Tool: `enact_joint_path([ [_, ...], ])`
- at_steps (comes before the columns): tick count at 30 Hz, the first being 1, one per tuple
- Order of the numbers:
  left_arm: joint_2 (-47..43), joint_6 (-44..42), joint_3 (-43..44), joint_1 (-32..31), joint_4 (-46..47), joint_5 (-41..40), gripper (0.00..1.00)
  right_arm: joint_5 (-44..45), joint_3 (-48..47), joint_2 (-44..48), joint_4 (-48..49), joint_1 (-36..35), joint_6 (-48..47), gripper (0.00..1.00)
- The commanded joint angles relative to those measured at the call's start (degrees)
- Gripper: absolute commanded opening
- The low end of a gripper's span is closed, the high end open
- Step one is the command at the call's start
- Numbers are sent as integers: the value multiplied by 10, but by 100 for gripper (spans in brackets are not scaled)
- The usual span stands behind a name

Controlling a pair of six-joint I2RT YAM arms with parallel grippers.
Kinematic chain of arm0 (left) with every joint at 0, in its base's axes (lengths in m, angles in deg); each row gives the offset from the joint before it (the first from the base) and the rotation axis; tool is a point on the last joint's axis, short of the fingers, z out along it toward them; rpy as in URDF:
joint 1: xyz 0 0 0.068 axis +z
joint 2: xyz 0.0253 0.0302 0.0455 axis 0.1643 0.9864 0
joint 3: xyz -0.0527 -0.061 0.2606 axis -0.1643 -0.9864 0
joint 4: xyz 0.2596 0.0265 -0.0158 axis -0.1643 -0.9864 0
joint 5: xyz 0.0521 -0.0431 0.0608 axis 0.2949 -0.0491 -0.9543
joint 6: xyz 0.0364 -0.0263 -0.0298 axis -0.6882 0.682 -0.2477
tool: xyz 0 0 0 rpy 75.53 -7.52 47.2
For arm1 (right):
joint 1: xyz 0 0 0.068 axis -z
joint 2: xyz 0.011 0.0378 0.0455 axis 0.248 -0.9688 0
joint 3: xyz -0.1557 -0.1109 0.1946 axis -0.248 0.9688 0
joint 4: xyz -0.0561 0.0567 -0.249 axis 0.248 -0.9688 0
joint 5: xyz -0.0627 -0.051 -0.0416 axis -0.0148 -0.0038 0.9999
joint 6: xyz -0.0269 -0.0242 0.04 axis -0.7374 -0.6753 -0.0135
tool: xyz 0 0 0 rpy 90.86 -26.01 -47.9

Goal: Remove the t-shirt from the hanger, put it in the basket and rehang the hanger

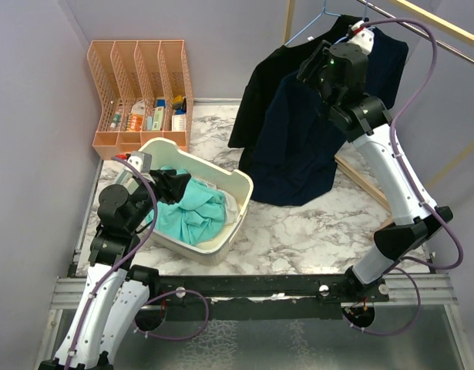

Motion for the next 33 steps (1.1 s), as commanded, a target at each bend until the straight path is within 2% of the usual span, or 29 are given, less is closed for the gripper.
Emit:
enact_joint_path([
  [1,-9,-1,-4,-2,12,-3,51,140,15,8,-17,0,25,46],
  [8,-10,0,-5,-3,15,2,51,211,56,28,-22,0,1,46],
  [19,-9,4,-7,-2,19,12,51,291,212,161,33,0,-103,49],
  [24,-9,6,-8,-2,21,14,51,263,257,194,62,1,-146,56],
  [28,-8,6,-8,-2,21,14,51,221,249,185,56,4,-163,57],
  [31,-10,5,-8,-3,21,13,51,225,230,171,39,4,-159,55],
  [33,-10,5,-8,-2,19,12,51,234,233,172,50,5,-164,44],
])
